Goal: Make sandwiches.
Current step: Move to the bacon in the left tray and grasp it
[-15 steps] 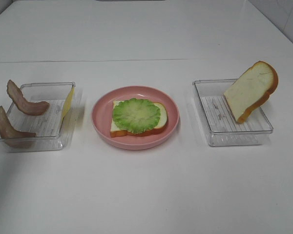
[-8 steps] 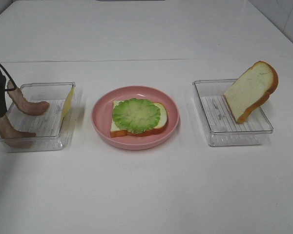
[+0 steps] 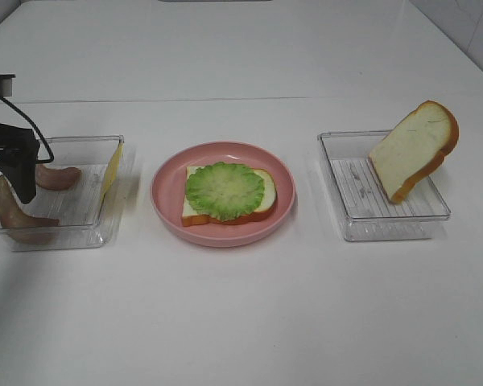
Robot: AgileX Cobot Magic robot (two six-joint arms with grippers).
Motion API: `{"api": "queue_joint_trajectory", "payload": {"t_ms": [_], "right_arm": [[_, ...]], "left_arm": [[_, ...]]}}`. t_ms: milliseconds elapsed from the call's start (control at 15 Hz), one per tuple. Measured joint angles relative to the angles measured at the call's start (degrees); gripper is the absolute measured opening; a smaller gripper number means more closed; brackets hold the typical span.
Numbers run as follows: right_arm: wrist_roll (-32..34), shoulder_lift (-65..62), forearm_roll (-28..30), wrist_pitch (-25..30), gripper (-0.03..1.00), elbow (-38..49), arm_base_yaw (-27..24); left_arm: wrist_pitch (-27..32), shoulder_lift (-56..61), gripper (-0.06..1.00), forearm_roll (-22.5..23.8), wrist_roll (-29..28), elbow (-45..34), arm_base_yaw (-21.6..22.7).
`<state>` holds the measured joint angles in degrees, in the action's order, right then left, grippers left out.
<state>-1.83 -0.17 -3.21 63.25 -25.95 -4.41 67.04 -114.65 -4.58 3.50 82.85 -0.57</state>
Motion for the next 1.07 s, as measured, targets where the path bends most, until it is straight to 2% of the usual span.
{"api": "queue_joint_trajectory", "payload": {"t_ms": [200,533,867,1067], "right_arm": [[0.00,0.00,0.00,0.00,0.85,0.00,0.00],[0.00,0.00,0.00,0.00,0.85,0.00,0.00],[0.00,0.00,0.00,0.00,0.85,0.00,0.00],[0.00,0.00,0.00,0.00,0.85,0.00,0.00]], "left_arm": [[-0.11,0.00,0.93,0.80,-0.52,0.00,0.00],[-0.69,-1.26,0.75,1.20,-0.69,0.06,0.00],[-0.69,-2.06,0.72,1.26,-0.74,0.06,0.00],[-0.80,-2.06,0.57,1.26,-0.74,0.06,0.00]]}}
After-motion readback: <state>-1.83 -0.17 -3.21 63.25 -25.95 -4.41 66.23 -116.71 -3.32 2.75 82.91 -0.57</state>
